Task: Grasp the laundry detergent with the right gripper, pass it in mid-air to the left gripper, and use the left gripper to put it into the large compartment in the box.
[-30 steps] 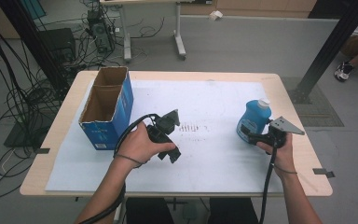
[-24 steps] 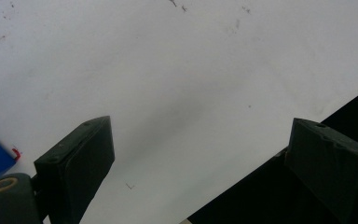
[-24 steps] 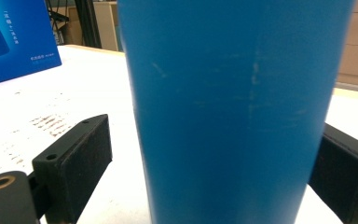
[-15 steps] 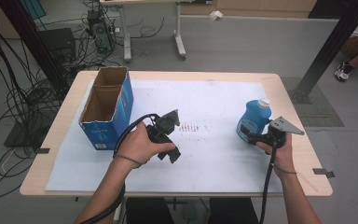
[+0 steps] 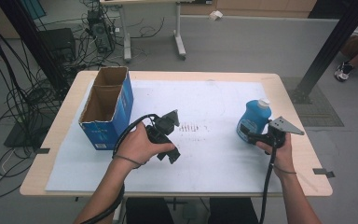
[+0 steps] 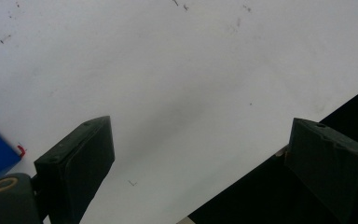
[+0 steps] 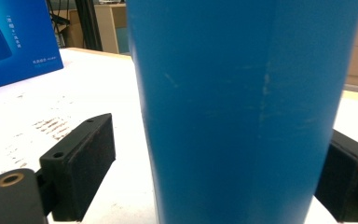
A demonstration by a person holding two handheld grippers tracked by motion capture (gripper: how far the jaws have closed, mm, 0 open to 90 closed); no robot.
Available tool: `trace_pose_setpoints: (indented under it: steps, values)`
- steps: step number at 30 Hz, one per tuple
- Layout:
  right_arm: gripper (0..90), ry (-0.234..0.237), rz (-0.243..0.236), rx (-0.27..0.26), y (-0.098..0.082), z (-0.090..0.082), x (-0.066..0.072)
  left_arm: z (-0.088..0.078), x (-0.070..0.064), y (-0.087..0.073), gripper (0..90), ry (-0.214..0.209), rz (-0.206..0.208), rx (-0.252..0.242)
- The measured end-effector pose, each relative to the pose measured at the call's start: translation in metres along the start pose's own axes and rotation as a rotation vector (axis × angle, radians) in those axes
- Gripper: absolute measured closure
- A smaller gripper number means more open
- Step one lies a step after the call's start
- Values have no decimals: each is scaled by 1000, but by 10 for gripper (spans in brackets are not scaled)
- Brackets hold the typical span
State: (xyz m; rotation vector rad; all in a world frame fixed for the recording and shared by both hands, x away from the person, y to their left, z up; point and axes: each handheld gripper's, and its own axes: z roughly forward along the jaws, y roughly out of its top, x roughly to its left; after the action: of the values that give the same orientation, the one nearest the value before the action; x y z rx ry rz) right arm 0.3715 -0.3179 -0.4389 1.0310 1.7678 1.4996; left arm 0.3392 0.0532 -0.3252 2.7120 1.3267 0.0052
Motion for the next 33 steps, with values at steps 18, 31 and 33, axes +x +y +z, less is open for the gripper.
trace_pose_setpoints:
  steps: [18, 31, 33]
  values:
    - [288, 7, 0, -6, 0, 0, -1, 0, -1, 0, 81, 0, -3, -2]
    - [378, -5, -9, -11, 1, -1, -2, 0, -2, 0, 83, -4, 0, 2]
    - [388, -6, -9, -11, 1, -1, -2, 0, -2, 0, 83, -3, 1, 1]
